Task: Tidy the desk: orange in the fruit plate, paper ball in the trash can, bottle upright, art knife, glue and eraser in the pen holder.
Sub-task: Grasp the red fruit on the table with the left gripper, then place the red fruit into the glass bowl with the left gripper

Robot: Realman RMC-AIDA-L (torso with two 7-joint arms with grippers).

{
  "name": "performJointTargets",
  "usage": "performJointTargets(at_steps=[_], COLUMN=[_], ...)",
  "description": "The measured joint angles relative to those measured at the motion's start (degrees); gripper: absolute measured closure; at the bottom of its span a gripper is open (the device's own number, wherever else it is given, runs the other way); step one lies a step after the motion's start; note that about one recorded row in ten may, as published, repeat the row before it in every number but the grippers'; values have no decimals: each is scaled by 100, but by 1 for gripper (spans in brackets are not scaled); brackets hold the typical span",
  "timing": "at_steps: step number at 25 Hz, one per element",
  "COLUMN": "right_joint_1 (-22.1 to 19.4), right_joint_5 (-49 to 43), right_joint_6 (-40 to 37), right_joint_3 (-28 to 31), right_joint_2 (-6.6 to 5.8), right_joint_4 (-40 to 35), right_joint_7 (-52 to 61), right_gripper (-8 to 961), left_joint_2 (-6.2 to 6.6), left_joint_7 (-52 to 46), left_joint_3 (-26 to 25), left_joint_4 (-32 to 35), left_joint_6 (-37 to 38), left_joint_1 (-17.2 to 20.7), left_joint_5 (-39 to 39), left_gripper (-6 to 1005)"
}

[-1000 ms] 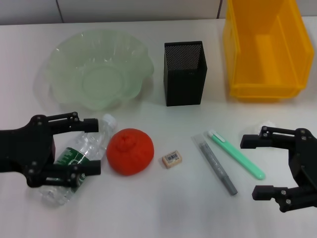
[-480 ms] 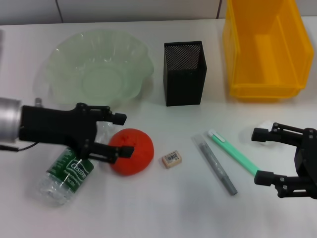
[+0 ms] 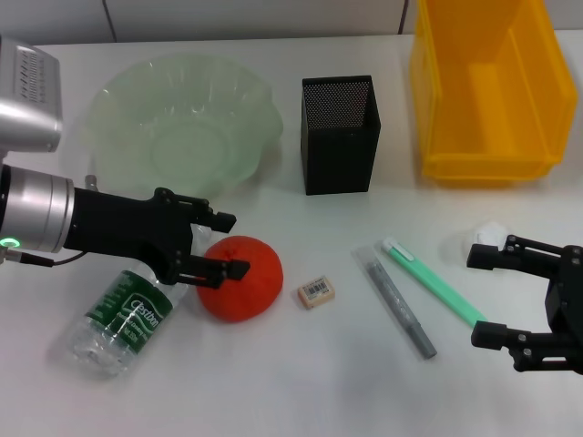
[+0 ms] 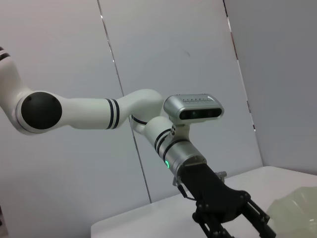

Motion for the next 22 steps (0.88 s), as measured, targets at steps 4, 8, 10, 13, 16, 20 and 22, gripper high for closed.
performJointTargets(at_steps=[4, 8, 10, 13, 16, 20, 22], right_joint_1=[8, 14, 16, 14, 13, 6, 4], right_joint_5=[0, 4, 7, 9, 11, 14, 15], right_joint_6=[0, -10, -36, -52, -54, -57, -59], right_joint_3=[0, 0, 0, 0, 0, 0, 1], right_joint_2=[0, 0, 0, 0, 0, 0, 0], right_joint_4=[0, 0, 0, 0, 0, 0, 0], right_joint_7=[9, 25, 32, 34, 36, 37, 38], right_gripper=[114, 114, 114, 114, 114, 115, 115], left_joint_2=[-1, -1, -1, -1, -7, -9, -9], left_joint_7=[0, -33, -54, -70, -78, -78, -79], left_joint_3=[104, 140, 198, 297, 342, 327, 303], left_joint_4=[-7, -11, -11, -11, -11, -9, 12], left_joint_6=[-177, -285, -330, -358, -352, -239, -102], left_joint_1=[21, 28, 30, 36, 40, 50, 68], left_joint_5=[26, 51, 57, 62, 63, -7, -179], left_gripper=[305, 444, 517, 614, 690, 790, 808])
